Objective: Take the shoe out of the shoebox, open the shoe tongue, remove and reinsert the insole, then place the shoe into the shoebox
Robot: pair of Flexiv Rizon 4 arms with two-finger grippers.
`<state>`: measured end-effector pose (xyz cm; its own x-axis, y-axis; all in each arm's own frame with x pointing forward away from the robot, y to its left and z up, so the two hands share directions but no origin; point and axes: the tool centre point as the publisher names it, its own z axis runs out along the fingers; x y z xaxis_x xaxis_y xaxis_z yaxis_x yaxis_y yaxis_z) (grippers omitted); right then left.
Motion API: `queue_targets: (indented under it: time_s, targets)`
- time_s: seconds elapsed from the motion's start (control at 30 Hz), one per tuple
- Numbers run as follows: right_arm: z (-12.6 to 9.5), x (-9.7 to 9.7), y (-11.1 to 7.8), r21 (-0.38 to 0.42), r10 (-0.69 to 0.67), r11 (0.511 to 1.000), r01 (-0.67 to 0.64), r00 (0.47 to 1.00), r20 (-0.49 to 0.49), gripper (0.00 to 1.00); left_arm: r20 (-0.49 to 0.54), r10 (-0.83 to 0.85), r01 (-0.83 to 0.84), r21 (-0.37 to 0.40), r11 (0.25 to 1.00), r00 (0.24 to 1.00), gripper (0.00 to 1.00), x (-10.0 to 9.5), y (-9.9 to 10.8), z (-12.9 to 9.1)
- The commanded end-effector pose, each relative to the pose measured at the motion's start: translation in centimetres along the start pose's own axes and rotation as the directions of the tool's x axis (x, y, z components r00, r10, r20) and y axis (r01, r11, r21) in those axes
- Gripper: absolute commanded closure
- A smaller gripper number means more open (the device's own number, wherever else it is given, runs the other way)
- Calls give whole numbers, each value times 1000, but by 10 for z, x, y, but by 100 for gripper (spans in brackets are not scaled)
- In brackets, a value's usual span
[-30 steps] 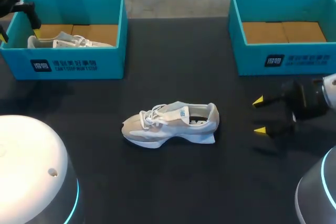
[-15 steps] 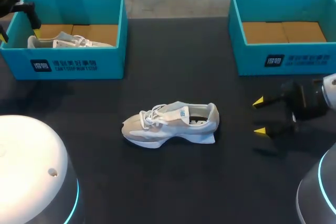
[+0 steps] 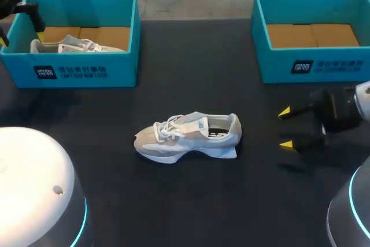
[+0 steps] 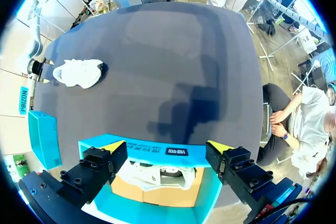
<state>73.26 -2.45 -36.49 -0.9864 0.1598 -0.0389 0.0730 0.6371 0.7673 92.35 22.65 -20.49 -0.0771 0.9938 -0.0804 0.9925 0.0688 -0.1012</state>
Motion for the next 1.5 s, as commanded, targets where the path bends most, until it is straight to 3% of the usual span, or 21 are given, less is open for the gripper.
queue_targets:
  time_s: [0.03, 0.67, 0.83, 1.03, 1.5]
  targets:
    - [0, 1, 1, 3, 0, 1000, 0, 1000, 2, 0, -1, 0, 0, -2, 1000, 1000, 0, 0, -1, 0]
    - [0, 1, 1, 3, 0, 1000, 0, 1000, 2, 0, -1, 0, 0, -2, 1000, 1000, 0, 0, -1, 0]
    - [18, 2, 3, 14, 17, 1000, -17, 1000, 19, 0, -1, 0, 0, -2, 1000, 1000, 0, 0, -1, 0]
    - [42, 6, 19, 37, 8, 999, -10, 999, 31, 0, -1, 0, 0, -2, 1000, 1000, 0, 0, -1, 0]
    - [75, 3, 38, 32, 30, 999, -30, 999, 10, 0, -1, 0, 0, -2, 1000, 1000, 0, 0, -1, 0]
